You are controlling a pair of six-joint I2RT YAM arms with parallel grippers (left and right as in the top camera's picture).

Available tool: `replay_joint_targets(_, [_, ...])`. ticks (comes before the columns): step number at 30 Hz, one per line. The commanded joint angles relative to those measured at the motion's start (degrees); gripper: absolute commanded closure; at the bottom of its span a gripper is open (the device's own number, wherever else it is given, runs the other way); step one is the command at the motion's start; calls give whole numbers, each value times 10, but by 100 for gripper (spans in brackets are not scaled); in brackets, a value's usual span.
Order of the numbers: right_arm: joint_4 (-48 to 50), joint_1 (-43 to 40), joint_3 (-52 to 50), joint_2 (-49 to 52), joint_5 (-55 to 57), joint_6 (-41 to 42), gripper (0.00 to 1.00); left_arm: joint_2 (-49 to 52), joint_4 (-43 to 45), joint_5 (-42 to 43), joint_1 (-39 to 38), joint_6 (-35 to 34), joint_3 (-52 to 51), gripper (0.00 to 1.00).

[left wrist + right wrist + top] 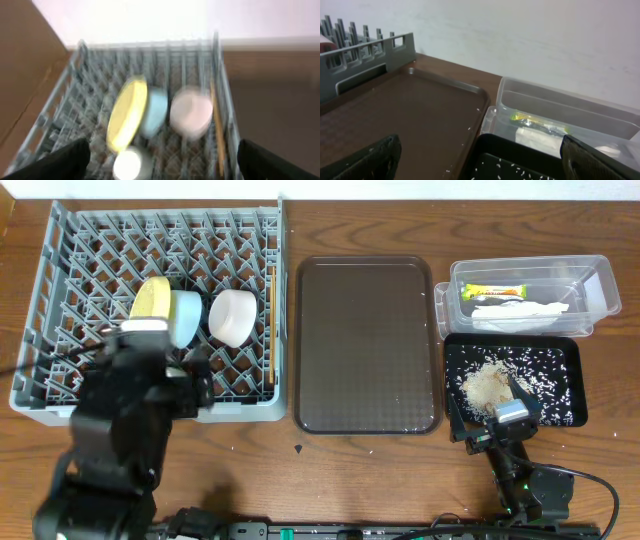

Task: Sort waste into correct bins and load items into the dishwasher

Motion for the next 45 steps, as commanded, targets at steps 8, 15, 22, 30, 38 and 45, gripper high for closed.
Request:
replay_joint_targets(8, [-3,-3,-1,-3,0,-6,1,-238,391,105,106,-81,-395,6])
replay_joint_targets(15, [-2,-3,-1,-3,0,-7,1,-372,452,105,106,-81,-541,6])
replay_joint_targets(22, [-3,-3,-1,-3,0,-7,1,-455,480,104,106,-81,-635,6])
replay_joint_targets(30, [-3,-3,-1,-3,0,-6,1,-455,525,105,106,-81,-706,6])
replay_joint_targets(38, [-3,-3,-1,-3,0,-6,1,-455,515,105,106,-81,-706,6])
replay_joint_targets(45, [-3,-3,-1,-3,0,-7,1,-453,485,105,106,-81,-706,6])
